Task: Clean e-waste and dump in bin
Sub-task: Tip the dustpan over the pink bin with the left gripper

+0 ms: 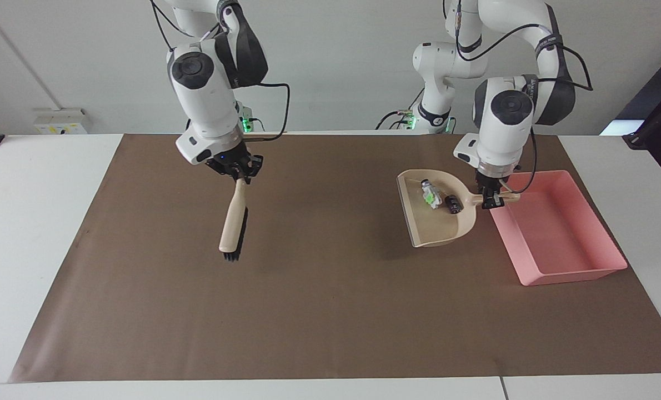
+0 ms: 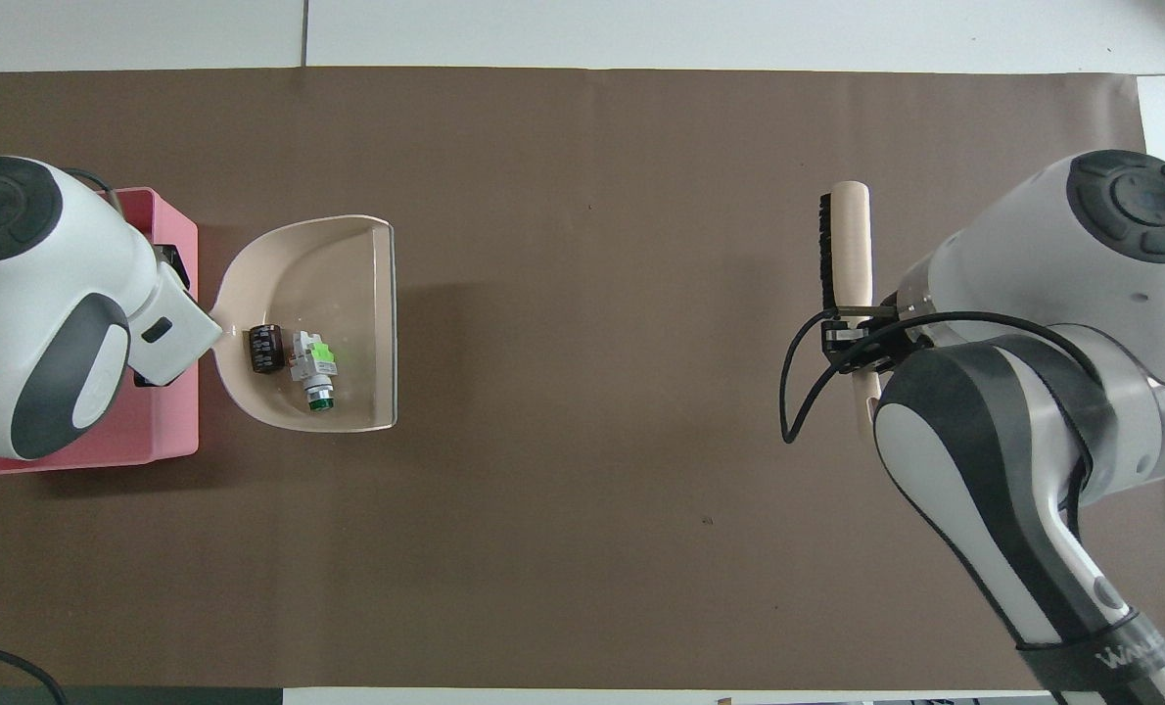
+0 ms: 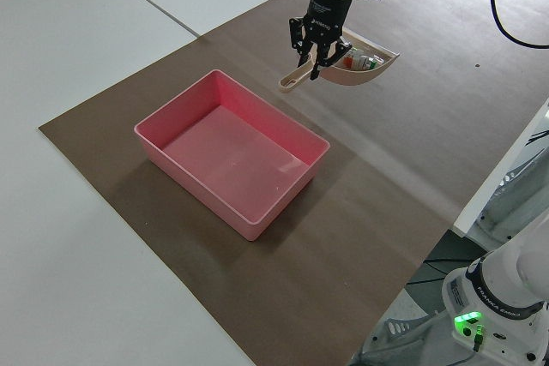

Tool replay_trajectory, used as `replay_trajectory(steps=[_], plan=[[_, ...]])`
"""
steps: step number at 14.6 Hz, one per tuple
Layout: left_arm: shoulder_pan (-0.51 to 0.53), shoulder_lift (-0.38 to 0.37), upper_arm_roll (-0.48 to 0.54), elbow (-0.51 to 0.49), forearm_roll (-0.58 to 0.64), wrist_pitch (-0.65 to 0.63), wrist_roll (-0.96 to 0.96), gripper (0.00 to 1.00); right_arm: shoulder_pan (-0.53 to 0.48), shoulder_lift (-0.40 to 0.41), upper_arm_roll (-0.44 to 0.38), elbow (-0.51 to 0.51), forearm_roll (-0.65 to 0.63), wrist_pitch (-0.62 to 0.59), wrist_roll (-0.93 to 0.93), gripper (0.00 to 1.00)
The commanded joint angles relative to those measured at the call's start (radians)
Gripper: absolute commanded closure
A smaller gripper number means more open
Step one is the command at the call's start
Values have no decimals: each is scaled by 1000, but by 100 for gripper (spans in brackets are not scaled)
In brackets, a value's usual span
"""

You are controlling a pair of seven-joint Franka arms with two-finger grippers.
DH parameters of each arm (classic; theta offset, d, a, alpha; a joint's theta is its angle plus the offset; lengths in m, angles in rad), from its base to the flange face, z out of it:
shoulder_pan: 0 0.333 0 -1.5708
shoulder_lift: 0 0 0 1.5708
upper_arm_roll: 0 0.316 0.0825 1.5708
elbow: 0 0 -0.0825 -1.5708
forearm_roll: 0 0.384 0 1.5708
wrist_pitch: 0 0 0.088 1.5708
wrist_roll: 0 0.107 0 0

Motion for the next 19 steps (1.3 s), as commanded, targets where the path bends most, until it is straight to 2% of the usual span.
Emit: replay_trajectory(steps=[1,3,6,8,10,12,14,19], plan=[[105,1,0,75,-26,-46,99,100,-139,-78,18,-154,-20,59,-207,100],[190,13,1,123,-25,-46,140,100,-220,-84,18,-214,-61,85,-326,100],[313,39,3,167,-9,-34,223,100,-318,-86,18,-294,-66,192,-404,100],[364,64,3,216,82,-25,315,100,-343,-98,18,-343,-66,249,-409,100],[378,87,3,236,199,-2,338,100,-372,-96,18,-378,-64,306,-407,100],[367,87,1,214,337,40,296,100,-375,-107,18,-418,-64,347,-408,100],[361,95,1,192,424,58,216,100,-375,-113,18,-436,-64,379,-409,100],[314,119,0,120,638,89,168,100,-375,-127,18,-475,-66,404,-453,100]])
